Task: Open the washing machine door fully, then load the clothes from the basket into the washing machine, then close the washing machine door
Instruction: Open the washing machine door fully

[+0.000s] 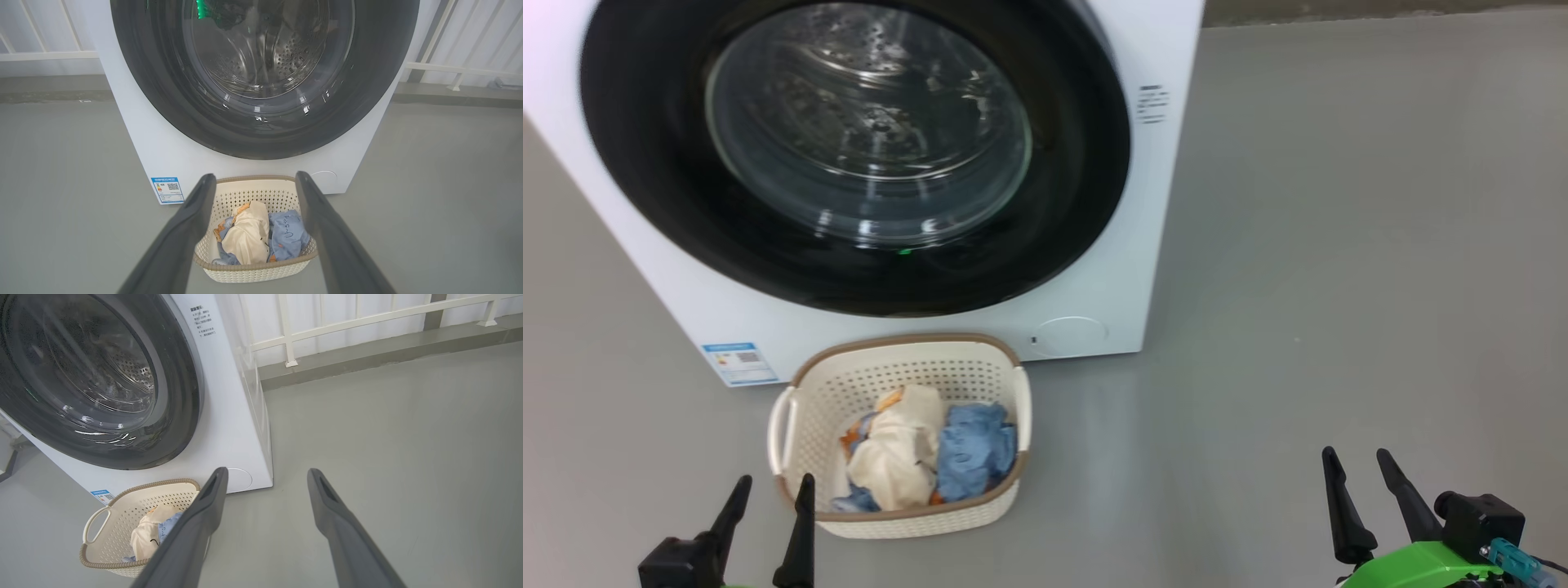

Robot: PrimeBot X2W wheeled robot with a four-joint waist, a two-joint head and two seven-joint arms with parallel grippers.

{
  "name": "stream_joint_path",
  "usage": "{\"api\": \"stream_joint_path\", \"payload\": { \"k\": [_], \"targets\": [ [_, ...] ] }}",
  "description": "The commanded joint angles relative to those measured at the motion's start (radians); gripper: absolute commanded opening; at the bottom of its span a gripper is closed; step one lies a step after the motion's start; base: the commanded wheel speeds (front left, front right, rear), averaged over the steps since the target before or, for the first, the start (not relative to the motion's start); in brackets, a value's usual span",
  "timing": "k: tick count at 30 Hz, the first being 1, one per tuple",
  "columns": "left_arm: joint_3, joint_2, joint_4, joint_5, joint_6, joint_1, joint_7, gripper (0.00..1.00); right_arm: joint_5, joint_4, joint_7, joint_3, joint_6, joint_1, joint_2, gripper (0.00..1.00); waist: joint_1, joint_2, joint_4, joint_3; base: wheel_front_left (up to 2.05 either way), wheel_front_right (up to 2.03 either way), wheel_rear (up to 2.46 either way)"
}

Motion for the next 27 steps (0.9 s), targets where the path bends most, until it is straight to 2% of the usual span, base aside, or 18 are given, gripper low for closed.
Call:
{"api": "stream_joint_path", "payload": {
  "k": [1,12,22,23,24,25,27],
  "targets": [
    [0.032,0.018,-0.024,-0.006,-0.002,-0.044,-0.014,1.0,-0.002,-0.025,-0.012,0.03,0.002,-0.038,-0.009,1.0,-0.0001,0.0,0.0,0.0,1.23,1.23,-2.46],
    [0.023,0.021,-0.055,-0.062,-0.002,-0.04,-0.014,1.0,-0.002,-0.027,-0.012,0.03,0.002,-0.041,-0.009,1.0,-0.0001,0.0,-0.004,0.005,1.07,0.97,-2.04],
    [0.016,0.016,-0.05,-0.068,-0.002,-0.043,-0.014,1.0,0.017,-0.028,-0.012,0.039,0.002,-0.05,-0.009,1.0,-0.0001,0.0,-0.001,0.011,0.25,0.25,-0.5],
    [0.015,0.015,-0.049,-0.069,-0.002,-0.042,-0.014,1.0,0.027,-0.029,-0.012,0.044,0.002,-0.051,-0.009,0.64,-0.0001,0.0,0.0,0.011,0.0,0.0,0.0],
    [0.013,0.014,-0.049,-0.071,-0.002,-0.042,-0.014,1.0,0.037,-0.029,-0.012,0.048,0.002,-0.053,-0.009,0.43,-0.0001,0.0,0.001,0.012,0.0,0.0,0.0],
    [0.011,0.013,-0.05,-0.074,-0.002,-0.041,-0.014,1.0,0.047,-0.03,-0.012,0.054,0.002,-0.056,-0.009,0.0,-0.0001,0.0,0.002,0.012,0.0,0.0,0.0],
    [0.007,0.011,-0.052,-0.077,-0.002,-0.039,-0.014,1.0,0.087,-0.036,-0.012,0.061,0.002,-0.068,-0.009,0.0,-0.0001,0.0,0.004,0.014,0.0,0.0,0.0]
  ]
}}
